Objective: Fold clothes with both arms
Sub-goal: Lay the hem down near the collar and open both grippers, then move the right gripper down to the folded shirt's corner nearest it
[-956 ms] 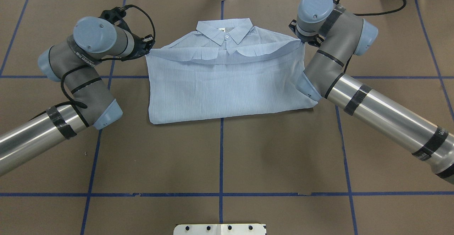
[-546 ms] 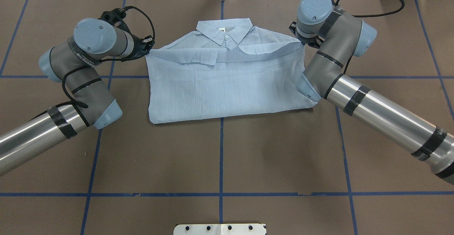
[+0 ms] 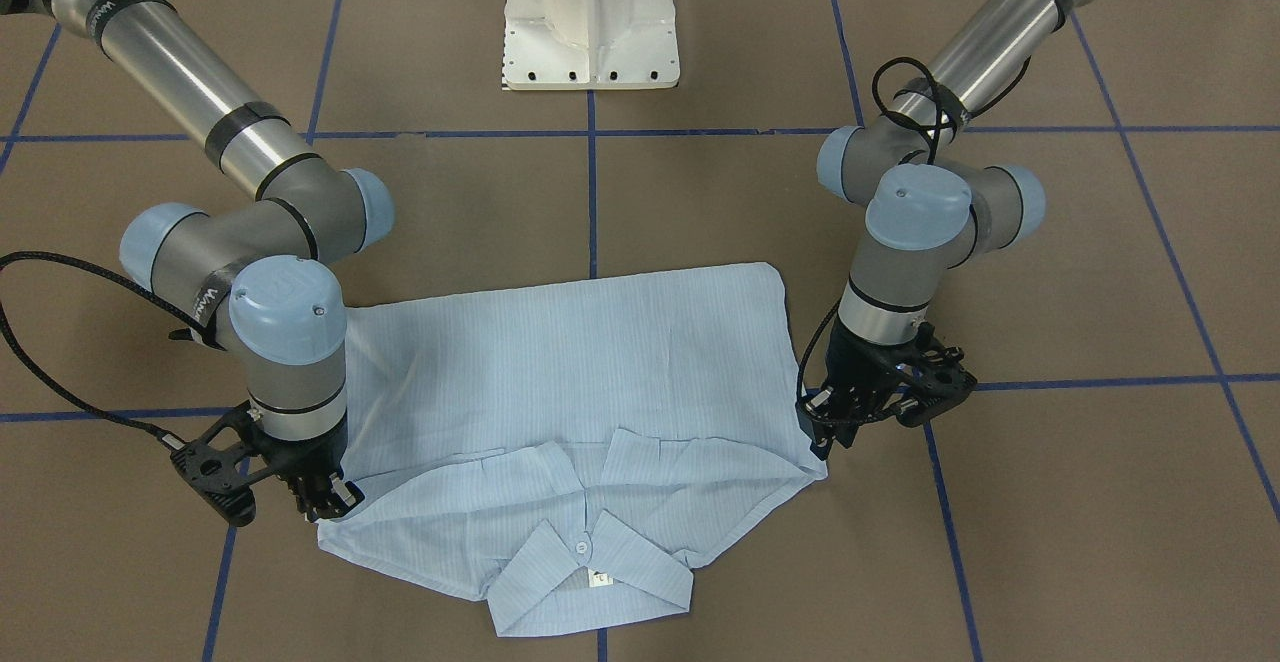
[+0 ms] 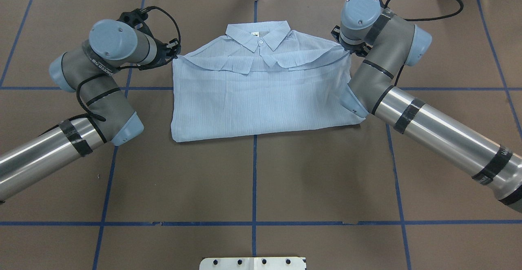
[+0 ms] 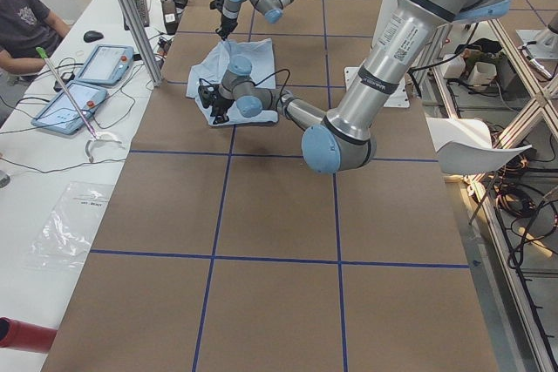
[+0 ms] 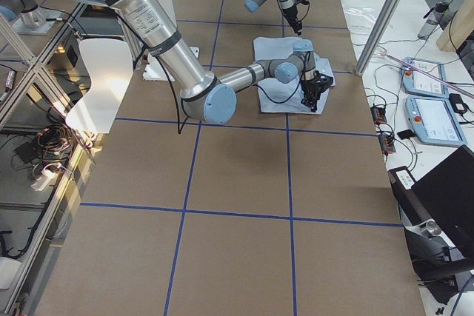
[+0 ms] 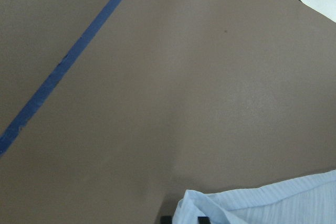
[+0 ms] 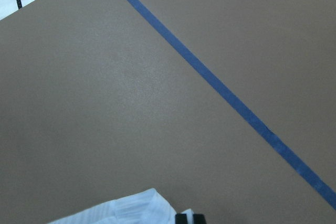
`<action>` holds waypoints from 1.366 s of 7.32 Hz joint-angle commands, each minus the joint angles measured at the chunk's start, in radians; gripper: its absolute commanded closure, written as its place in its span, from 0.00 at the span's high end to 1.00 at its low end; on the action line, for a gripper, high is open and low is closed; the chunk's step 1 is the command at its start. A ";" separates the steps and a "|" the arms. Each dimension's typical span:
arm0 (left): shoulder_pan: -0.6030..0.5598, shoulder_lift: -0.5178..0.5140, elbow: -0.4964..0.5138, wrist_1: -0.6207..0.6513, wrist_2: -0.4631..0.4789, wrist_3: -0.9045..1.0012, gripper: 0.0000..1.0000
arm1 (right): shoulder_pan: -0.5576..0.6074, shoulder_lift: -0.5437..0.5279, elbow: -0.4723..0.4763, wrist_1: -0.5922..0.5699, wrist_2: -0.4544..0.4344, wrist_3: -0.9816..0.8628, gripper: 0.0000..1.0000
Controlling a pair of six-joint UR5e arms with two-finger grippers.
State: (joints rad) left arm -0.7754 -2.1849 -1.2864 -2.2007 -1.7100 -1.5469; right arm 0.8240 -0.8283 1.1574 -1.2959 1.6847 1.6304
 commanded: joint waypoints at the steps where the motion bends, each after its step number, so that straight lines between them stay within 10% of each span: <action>1: -0.004 0.002 -0.011 -0.018 -0.008 0.002 0.46 | 0.009 -0.024 0.094 0.001 0.080 0.002 1.00; 5: -0.005 0.026 -0.076 -0.008 -0.043 -0.009 0.46 | -0.070 -0.385 0.554 0.004 0.135 0.131 1.00; 10: -0.005 0.037 -0.076 -0.008 -0.034 -0.009 0.46 | -0.143 -0.437 0.483 0.167 0.135 0.301 0.95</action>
State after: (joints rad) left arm -0.7808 -2.1485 -1.3621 -2.2089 -1.7456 -1.5555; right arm 0.6885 -1.2597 1.6597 -1.1548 1.8188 1.9217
